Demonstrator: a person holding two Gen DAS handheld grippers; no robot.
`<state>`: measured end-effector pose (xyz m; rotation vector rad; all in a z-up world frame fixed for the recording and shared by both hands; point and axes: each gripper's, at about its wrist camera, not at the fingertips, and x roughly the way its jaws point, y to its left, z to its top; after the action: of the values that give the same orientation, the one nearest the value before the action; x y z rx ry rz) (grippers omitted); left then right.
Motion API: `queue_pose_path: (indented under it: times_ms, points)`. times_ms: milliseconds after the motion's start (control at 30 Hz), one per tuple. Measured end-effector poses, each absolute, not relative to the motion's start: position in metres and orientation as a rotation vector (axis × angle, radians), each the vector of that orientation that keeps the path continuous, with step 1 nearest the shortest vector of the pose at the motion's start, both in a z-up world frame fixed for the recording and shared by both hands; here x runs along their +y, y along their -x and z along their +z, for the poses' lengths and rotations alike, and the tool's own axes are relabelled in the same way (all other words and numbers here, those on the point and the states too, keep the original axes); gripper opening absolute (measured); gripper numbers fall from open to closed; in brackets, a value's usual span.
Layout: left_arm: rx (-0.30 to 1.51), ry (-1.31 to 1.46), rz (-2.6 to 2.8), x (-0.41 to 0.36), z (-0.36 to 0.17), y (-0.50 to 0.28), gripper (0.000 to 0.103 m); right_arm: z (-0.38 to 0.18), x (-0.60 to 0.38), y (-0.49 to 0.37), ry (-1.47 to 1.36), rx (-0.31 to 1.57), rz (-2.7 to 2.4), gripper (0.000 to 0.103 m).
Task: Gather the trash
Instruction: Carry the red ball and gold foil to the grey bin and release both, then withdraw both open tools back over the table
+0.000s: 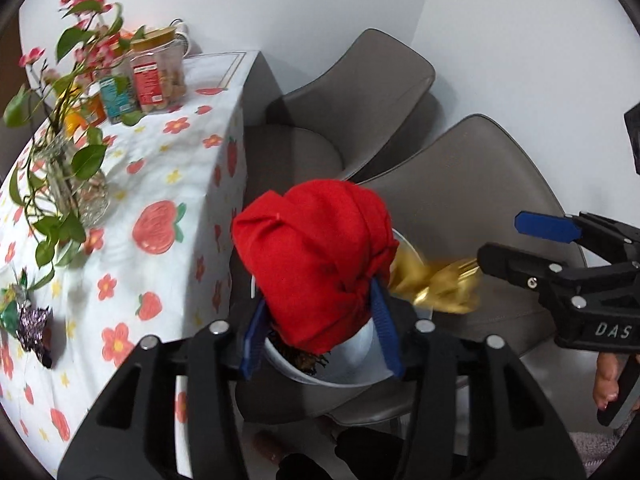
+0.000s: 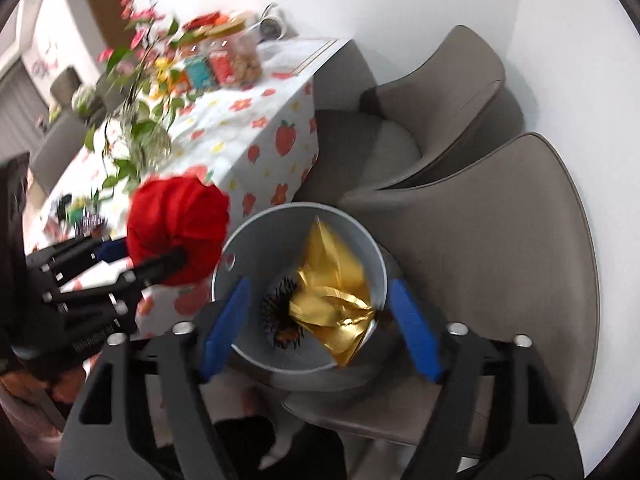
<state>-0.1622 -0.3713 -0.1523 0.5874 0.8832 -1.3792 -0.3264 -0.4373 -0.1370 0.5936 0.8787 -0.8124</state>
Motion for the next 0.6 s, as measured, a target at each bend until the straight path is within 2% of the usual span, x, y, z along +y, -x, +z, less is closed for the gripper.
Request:
queue_pose_path:
  times_ms: [600]
  points:
    - [0.849,-0.581,-1.279,-0.347,-0.141,0.138,0.054,-0.126,-0.422,0.286,-0.497,0.894,-0.722,0.072]
